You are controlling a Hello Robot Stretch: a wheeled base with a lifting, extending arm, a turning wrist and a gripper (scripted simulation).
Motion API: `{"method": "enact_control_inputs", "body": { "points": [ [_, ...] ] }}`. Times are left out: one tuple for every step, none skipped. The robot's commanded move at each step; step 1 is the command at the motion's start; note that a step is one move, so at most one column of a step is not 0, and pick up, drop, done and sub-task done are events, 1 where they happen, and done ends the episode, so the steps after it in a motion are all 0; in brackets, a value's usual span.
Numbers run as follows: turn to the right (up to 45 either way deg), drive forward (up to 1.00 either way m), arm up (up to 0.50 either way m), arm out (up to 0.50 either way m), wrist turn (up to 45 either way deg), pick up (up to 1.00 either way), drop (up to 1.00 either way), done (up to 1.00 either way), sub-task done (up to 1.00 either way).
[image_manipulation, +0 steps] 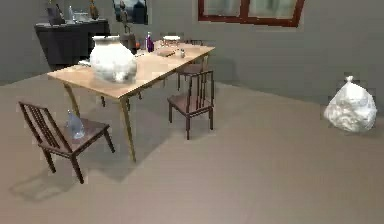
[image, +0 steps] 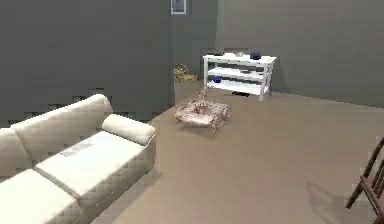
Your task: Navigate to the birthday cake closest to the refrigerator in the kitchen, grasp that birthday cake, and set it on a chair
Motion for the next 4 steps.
{"method": "enact_control_inputs", "body": {
  "points": [
    [45.0, 0.0, 0.0, 0.0, 0.0, 0.0, 0.0, 0.0, 0.0],
    [45.0, 0.0, 0.0, 0.0, 0.0, 0.0, 0.0, 0.0, 0.0],
    [45.0, 0.0, 0.0, 0.0, 0.0, 0.0, 0.0, 0.0, 0.0],
    [6.0, 0.0, 0.0, 0.0, 0.0, 0.0, 0.0, 0.0, 0.0]
  ]
}}
